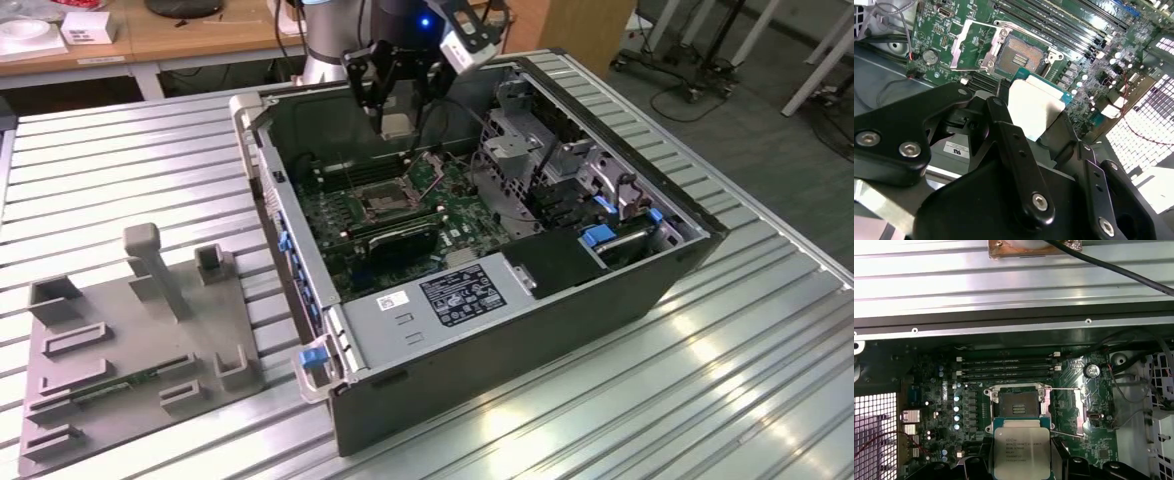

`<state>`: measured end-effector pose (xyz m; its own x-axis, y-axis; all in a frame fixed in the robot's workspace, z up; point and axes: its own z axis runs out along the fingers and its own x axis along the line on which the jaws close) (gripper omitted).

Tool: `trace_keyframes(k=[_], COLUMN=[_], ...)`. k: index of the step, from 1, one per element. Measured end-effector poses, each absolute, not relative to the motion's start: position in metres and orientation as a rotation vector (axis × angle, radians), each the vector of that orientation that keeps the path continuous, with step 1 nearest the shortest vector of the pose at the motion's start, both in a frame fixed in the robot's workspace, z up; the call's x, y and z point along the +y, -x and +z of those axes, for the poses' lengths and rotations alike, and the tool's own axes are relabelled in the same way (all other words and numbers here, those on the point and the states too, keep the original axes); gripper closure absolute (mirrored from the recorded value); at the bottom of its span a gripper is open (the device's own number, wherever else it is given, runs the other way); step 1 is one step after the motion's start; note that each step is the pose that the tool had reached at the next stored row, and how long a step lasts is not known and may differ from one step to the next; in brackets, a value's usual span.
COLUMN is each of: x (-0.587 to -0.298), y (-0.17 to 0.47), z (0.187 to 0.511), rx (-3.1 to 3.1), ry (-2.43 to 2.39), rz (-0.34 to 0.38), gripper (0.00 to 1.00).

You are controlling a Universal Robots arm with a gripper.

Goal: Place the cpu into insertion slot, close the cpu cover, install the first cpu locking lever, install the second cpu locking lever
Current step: 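Place the cpu into insertion slot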

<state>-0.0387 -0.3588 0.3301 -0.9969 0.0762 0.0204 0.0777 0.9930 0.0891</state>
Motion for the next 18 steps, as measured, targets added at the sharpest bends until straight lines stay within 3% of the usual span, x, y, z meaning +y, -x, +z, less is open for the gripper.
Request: trace_keyframes(k=[18], x=[-0.3588], y=[0.0387], z=[0.3249], rx=[-3.083], ry=[0.563], rz=[-0.144], gripper=[0.46])
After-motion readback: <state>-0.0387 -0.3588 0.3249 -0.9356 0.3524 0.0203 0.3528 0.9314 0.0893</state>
